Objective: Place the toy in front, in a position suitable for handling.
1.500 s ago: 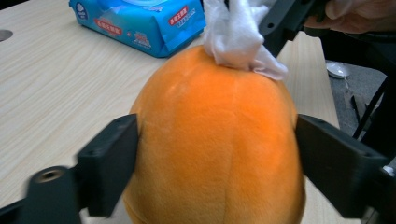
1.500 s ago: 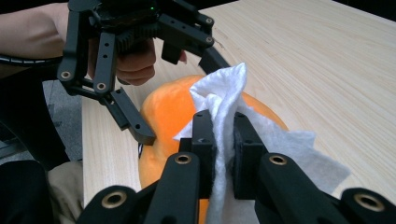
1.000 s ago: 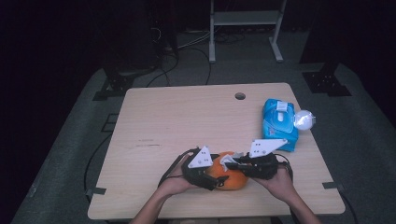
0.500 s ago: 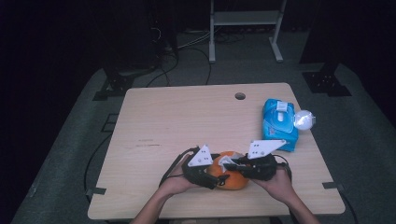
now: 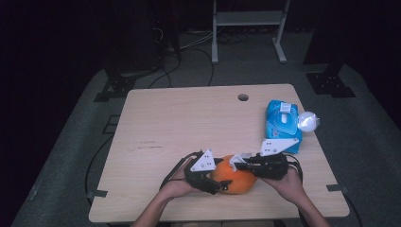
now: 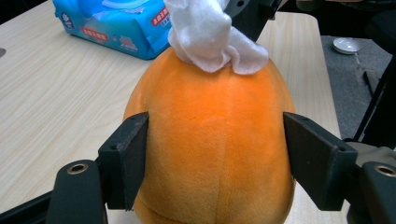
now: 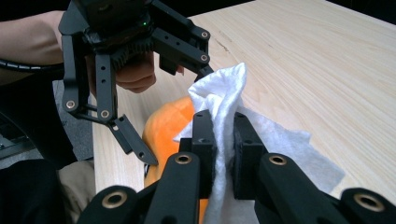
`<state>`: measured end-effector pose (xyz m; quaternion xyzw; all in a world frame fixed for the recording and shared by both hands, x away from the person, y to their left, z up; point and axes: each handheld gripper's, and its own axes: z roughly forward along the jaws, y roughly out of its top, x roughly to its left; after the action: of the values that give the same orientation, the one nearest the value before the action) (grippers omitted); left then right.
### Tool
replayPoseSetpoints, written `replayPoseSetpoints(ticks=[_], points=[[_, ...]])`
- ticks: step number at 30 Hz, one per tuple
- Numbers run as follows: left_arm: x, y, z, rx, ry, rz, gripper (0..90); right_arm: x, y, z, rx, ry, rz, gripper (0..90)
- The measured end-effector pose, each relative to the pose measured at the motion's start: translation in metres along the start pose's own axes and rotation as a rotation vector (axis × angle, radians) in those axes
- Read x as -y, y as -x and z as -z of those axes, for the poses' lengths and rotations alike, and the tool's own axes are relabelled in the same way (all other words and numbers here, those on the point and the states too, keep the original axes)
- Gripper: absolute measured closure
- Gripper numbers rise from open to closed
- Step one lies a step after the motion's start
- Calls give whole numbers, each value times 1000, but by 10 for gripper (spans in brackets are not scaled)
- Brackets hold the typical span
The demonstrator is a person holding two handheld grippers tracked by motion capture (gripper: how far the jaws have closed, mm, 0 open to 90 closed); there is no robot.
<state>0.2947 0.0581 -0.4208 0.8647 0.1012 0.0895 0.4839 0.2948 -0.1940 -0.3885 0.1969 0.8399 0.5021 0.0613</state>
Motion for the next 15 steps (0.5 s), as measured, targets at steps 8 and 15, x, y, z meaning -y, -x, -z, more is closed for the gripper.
replayPoseSetpoints(ticks=[8, 15], points=[[-1, -2, -4, 0, 22, 37, 123, -4, -15, -12, -29, -12, 36, 815], [10, -14, 1, -2, 0, 55, 266, -3, -8, -6, -15, -4, 23, 814]])
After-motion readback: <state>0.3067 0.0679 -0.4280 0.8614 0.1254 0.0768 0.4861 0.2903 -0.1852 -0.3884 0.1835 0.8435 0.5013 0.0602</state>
